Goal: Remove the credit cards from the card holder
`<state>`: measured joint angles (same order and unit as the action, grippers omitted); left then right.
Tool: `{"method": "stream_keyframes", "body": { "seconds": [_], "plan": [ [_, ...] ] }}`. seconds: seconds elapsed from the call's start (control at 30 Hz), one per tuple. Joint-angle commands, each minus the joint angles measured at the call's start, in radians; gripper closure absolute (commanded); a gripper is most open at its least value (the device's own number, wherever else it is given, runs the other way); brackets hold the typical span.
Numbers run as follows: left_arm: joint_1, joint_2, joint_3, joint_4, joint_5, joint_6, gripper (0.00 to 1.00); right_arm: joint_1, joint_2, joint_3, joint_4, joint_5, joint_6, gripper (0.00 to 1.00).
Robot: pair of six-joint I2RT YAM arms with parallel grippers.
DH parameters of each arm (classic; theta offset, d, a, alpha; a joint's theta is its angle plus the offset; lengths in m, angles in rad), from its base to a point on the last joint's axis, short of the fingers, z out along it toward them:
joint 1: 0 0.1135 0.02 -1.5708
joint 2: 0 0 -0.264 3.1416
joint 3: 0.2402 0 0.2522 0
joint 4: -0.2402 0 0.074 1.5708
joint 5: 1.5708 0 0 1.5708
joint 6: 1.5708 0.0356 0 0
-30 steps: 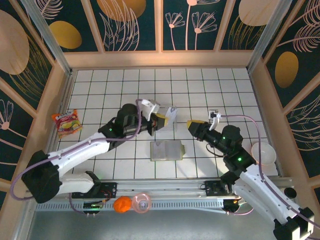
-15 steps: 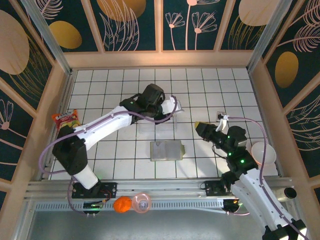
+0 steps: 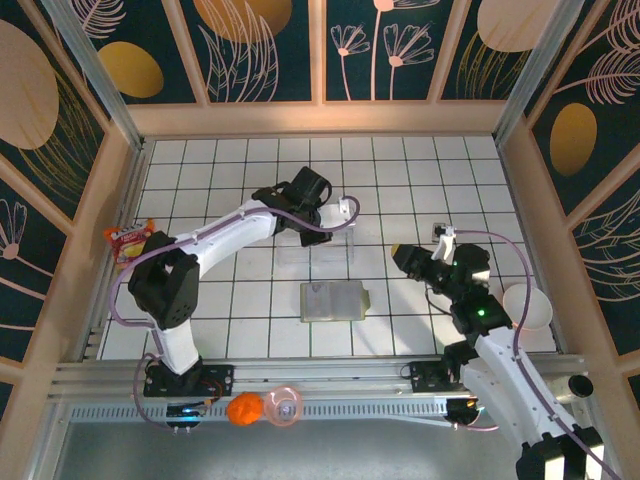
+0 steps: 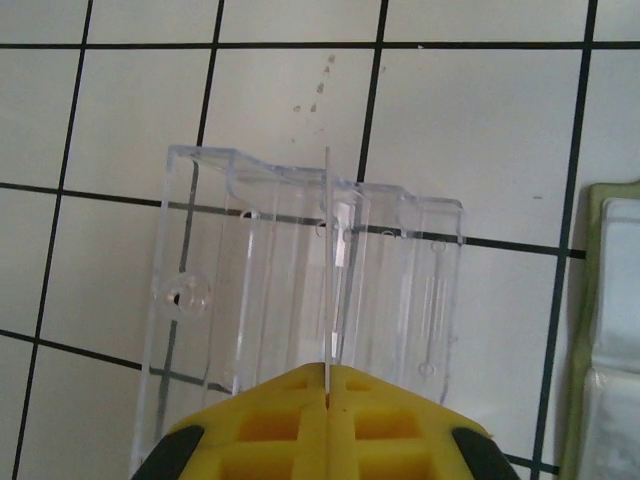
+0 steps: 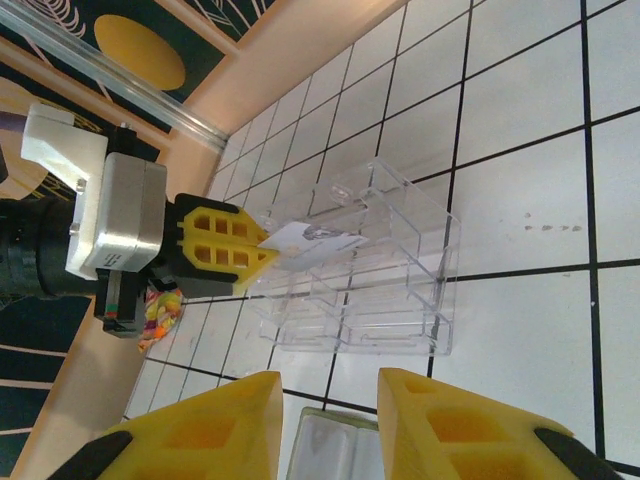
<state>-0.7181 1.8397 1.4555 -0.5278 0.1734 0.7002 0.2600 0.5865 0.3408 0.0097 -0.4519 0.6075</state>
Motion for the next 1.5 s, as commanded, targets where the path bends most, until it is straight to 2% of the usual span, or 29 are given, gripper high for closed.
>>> {"method": "stream_keyframes", "body": {
  "seconds": [0.0,0.63,1.0,1.23,1.37,1.47],
  "plan": [
    [0.0,0.048,0.027,-0.041,-0.02,0.045,1.0,-0.018,0.003,-0.003,0.018,-0.026,-0.017,0.69],
    [0.0,0.076,0.035,-0.054,0.01,0.12,1.0,-0.051,0.046,-0.009,0.052,-0.073,-0.009,0.69],
    [0.0,0.116,0.06,-0.086,0.027,0.118,1.0,-0.055,0.053,-0.013,0.067,-0.081,-0.002,0.69],
    [0.0,0.146,0.09,-0.096,-0.012,0.074,1.0,-0.055,0.052,-0.012,0.069,-0.087,-0.003,0.69],
    [0.0,0.159,0.125,-0.105,-0.014,0.035,0.85,-0.055,0.049,-0.011,0.073,-0.096,-0.002,0.69],
    [0.0,0.15,0.143,-0.102,-0.019,0.013,0.8,-0.055,0.046,-0.014,0.074,-0.1,0.0,0.69]
  ]
}}
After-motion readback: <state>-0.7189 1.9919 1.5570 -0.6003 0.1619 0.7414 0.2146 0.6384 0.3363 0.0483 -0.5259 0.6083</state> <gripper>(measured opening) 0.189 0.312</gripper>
